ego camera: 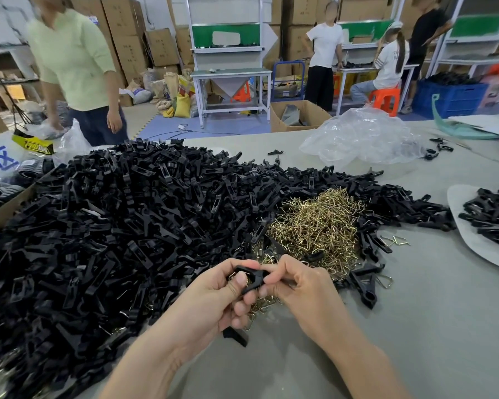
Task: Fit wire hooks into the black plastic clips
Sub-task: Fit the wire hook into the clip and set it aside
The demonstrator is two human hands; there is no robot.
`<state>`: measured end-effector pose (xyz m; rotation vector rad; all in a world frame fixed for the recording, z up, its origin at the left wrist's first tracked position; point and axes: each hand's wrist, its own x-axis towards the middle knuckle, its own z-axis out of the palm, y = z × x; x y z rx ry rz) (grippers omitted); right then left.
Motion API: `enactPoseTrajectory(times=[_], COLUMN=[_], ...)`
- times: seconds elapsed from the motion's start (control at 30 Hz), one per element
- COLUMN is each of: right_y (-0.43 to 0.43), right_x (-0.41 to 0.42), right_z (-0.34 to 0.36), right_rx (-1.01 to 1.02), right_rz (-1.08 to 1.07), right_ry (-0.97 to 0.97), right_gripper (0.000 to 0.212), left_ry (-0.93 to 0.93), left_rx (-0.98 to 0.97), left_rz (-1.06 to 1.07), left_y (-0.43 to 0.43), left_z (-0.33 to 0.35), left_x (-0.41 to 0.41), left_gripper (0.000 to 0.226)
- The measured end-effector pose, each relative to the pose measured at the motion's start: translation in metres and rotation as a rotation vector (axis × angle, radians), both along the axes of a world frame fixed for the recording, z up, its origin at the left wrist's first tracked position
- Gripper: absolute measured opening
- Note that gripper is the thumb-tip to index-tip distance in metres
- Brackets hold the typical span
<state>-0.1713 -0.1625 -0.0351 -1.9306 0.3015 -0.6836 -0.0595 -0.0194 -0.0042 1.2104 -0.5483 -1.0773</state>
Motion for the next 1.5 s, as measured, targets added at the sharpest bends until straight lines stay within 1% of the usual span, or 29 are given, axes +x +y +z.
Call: enactPoseTrajectory(times=[0.13,0.43,0.63,0.77,0.83,0.9,1.0,1.2,1.27,1.33,1.4,1.43,1.5], right_y=[0.0,0.002,0.002,0.0,-0.001,-0.001,0.001,0.002,0.002,0.001,0.0,-0.001,-0.002], right_x=[0.0,-0.001,-0.002,-0.001,0.0,0.001,0.0,0.0,0.0,-0.002,-0.003,-0.004,-0.006], right_z=[-0.001,0.001,0.003,0.002,0.005,0.009,0.012,0.016,0.016,0.016,0.016,0.016,0.016], right_rx=[0.006,-0.044,-0.025,-0.028,0.029,0.104,0.202,0.318,0.368,0.398,0.43,0.451,0.508], right_rz=[0.0,-0.021,-0.003,-0.011,0.005,0.034,0.089,0.098,0.103,0.1,0.104,0.107,0.121], right_ry=[0.004,0.044,0.074,0.096,0.068,0.045,-0.001,-0.087,-0.113,-0.119,-0.124,-0.128,-0.149], right_gripper=[0.037,0.034,0.033,0.029,0.028,0.035,0.044,0.046,0.046,0.046,0.045,0.045,0.047], left_ry=[-0.004,0.013,-0.002,0.037,0.032,0.015,0.003,0.127,0.124,0.074,-0.024,-0.135,-0.464], left_rx=[0.017,0.05,0.077,0.046,0.007,-0.032,-0.088,-0.165,-0.164,-0.163,-0.157,-0.118,0.002], left_rz=[0.014,0.028,0.05,0.053,0.061,0.069,0.049,0.049,0.049,0.063,0.087,0.111,0.186], left_y=[-0.001,0.0,-0.003,-0.005,-0.006,-0.005,-0.004,-0.006,-0.006,-0.007,-0.008,-0.008,-0.009], left_z=[0.001,0.003,-0.001,-0.001,-0.001,0.0,0.0,0.001,0.001,0.0,0.001,0.0,-0.002], left_x=[-0.002,-0.002,-0.002,-0.004,-0.004,-0.003,-0.001,-0.002,-0.002,-0.003,-0.007,-0.009,-0.015], left_gripper=[0.025,0.026,0.023,0.022,0.022,0.024,0.021,0.022,0.024,0.026,0.032,0.035,0.03])
